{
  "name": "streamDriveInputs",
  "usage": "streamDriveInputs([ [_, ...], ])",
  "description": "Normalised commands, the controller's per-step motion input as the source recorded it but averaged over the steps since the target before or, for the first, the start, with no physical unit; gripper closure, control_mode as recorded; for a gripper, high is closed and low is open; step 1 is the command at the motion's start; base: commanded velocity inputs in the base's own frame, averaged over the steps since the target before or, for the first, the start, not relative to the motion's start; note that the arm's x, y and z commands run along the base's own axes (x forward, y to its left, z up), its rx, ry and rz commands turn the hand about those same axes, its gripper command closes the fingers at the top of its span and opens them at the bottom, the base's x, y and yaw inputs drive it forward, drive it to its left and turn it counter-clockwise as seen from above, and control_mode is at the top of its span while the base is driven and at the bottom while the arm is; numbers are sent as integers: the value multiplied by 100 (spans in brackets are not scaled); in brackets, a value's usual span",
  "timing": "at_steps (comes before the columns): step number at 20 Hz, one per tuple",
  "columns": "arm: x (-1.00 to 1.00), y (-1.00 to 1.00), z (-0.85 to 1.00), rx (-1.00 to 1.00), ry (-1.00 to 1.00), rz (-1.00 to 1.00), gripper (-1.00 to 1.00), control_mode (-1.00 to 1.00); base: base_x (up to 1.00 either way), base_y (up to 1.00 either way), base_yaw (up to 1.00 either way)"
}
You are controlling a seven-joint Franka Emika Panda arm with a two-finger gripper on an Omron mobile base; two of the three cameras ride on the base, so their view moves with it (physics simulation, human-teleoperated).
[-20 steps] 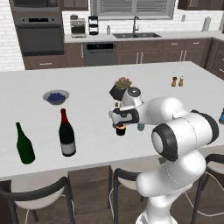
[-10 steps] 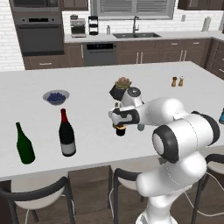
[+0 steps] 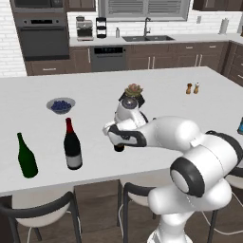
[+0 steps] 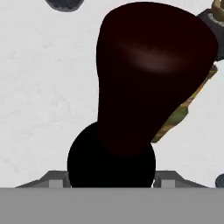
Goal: Move the plastic bottles in the middle to the plastics group, and the glass bottles in the middle to the glass group.
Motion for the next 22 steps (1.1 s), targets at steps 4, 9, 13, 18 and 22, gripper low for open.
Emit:
streamDriveInputs([
  [4, 3, 53, 24, -2, 10, 22, 100, -100, 0, 0, 0],
  [9, -1, 42, 1, 0, 18, 24, 100, -100, 0, 0, 0],
  [13, -11, 32, -7, 0, 4, 20, 100, -100, 0, 0, 0],
  [18, 0, 40, -15, 0, 0, 17, 100, -100, 0, 0, 0],
  [22, 0, 40, -22, 0, 0, 13, 100, -100, 0, 0, 0],
])
